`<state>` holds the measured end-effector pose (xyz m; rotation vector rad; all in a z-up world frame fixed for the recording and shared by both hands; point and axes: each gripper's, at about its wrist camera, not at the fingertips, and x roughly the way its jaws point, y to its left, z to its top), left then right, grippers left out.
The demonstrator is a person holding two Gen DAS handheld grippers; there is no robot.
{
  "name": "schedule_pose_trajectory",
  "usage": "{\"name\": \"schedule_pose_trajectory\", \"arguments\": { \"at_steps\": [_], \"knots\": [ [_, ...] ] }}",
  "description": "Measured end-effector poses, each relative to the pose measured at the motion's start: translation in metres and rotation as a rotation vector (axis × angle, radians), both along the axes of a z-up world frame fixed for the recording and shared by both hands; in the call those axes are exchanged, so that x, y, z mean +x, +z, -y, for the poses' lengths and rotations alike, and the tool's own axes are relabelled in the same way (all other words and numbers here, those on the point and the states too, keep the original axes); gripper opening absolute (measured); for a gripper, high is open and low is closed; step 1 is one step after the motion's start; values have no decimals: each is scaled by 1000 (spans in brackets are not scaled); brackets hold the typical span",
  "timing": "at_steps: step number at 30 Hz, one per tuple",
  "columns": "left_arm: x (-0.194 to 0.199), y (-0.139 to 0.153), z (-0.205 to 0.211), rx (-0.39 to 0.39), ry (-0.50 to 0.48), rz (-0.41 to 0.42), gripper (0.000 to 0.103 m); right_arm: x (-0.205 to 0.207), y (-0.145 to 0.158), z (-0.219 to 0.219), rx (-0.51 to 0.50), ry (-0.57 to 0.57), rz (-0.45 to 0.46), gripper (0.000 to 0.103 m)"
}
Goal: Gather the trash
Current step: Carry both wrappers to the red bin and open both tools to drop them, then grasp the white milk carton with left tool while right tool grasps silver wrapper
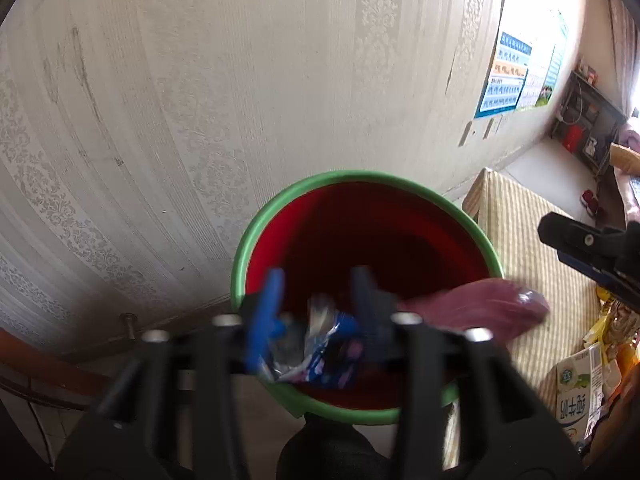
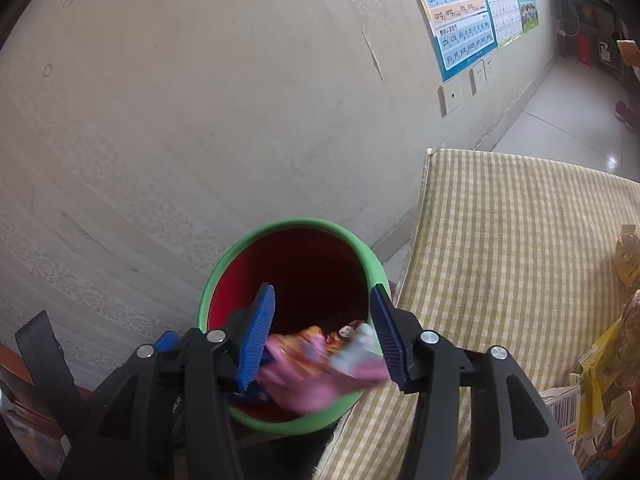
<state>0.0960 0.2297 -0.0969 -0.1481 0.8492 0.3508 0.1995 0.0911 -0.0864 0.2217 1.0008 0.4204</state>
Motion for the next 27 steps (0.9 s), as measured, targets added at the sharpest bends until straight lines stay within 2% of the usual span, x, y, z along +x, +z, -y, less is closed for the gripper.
{"name": "schedule_pose_trajectory", "arguments": {
  "at_steps": [3,8,14,22,27],
  "knots": [
    [1,0,2,4,-3,3,50,-6,4,8,2,-8,12,53],
    [-1,9,15,52,-23,17,53,-25,23,33,-18,-12,62,54],
    [-16,20,50,23,-101,47,53,-62,50,84,-70,-33,148,60],
    [-41,27,127,-112,-284,44,54,-123,58,161,-161,-95,172,64],
    [-58,42,180,-233,-428,44,64,-159,55,207,-183,-185,150,64]
  ]
}}
